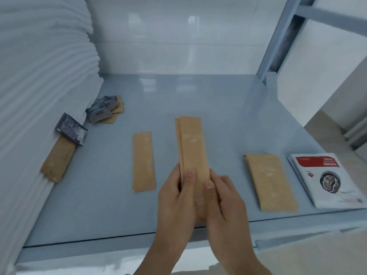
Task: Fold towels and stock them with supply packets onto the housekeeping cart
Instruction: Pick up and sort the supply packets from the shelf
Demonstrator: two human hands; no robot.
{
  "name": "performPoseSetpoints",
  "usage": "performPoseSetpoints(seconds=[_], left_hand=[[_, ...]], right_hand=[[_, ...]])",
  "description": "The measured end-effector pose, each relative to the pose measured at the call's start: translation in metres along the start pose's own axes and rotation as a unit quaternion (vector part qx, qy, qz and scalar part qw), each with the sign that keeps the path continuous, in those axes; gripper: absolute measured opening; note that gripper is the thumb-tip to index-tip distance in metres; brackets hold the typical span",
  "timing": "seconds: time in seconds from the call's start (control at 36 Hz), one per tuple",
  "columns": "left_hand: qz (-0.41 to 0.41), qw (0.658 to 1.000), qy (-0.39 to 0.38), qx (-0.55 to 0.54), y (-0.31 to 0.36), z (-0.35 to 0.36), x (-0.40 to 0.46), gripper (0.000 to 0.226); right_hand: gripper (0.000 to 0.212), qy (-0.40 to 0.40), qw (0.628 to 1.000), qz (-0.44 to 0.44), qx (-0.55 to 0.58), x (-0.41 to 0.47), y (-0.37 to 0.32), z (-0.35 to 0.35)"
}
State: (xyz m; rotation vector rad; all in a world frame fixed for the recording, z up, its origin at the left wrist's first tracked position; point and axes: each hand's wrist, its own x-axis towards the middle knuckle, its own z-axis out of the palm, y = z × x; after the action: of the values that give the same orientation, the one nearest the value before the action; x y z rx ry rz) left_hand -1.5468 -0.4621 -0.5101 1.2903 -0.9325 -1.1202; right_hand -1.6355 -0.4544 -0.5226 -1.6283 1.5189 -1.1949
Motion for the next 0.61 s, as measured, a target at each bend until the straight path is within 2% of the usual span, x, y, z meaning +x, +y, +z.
performPoseSetpoints(seconds=[0.08, 0.19, 0.33, 0.44, 0.61], left_hand=[[0.027, 0.988, 0.016, 0.151, -0.009, 0.015, -0.003, 0.029], [0.072, 0.942, -0.013, 0.327, -0.012, 0.022, -0.002, 0.028], [0.058, 0.922, -0.052, 0.379, -0.009, 0.03, -0.001, 0.036], [0.07, 0.899, -0.066, 0.427, -0.005, 0.034, -0.002, 0.04], [0.086, 0.861, -0.074, 0.495, -0.003, 0.036, 0.0, 0.038]], right_hand=[[0.032, 0.022, 0.998, 0.026, -0.061, 0.002, 0.011, -0.019], [0.03, 0.035, 0.988, 0.043, -0.142, 0.0, 0.017, -0.035], [0.034, -0.009, 0.97, 0.062, -0.233, -0.003, 0.017, -0.048], [0.028, -0.031, 0.949, 0.075, -0.304, -0.001, 0.012, -0.052], [0.028, -0.04, 0.936, 0.086, -0.338, 0.003, 0.013, -0.056]])
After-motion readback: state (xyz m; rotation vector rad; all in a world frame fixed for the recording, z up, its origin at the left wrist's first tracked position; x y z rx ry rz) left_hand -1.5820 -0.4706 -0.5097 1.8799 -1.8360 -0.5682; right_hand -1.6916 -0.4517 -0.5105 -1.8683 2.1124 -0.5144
